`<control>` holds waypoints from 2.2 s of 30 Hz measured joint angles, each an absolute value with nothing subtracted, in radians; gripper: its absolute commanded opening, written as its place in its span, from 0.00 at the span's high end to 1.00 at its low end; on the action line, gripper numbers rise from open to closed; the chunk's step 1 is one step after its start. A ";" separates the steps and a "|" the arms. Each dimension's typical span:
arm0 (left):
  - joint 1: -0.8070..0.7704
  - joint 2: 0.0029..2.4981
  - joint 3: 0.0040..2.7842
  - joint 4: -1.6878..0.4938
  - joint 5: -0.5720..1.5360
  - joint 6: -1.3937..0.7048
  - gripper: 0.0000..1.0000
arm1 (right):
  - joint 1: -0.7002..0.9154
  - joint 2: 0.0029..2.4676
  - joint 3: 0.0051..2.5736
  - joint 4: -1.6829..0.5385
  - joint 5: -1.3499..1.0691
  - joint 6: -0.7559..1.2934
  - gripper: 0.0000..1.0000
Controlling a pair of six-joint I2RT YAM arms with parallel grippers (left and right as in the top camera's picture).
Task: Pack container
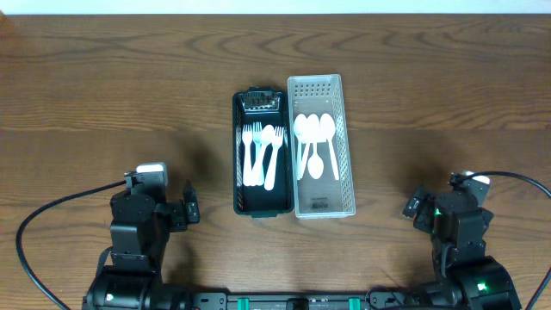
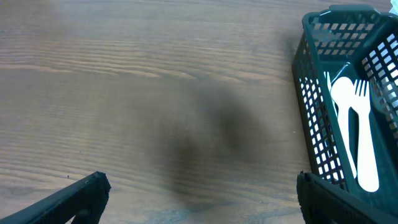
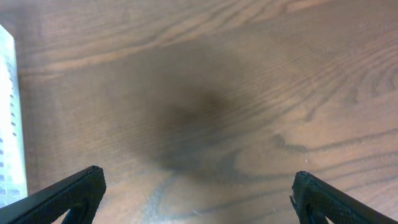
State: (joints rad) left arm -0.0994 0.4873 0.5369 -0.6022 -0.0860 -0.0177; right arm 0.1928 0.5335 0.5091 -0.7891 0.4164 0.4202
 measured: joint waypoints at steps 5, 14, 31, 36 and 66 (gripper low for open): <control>-0.099 0.487 0.537 -0.602 -0.086 -0.018 0.02 | 0.164 0.419 0.507 -0.850 0.309 0.395 0.01; -0.099 0.487 0.537 -0.601 -0.086 -0.018 0.02 | 0.059 0.160 0.384 -0.672 0.107 0.149 0.01; -0.099 0.488 0.537 -0.603 -0.086 -0.018 0.02 | 0.030 0.030 0.012 -0.076 0.035 -0.063 0.01; -0.099 0.488 0.537 -0.602 -0.086 -0.018 0.02 | 0.030 0.017 0.011 -0.075 0.021 -0.093 0.01; -0.099 0.488 0.537 -0.602 -0.086 -0.018 0.02 | 0.030 0.017 0.011 -0.075 0.015 -0.111 0.01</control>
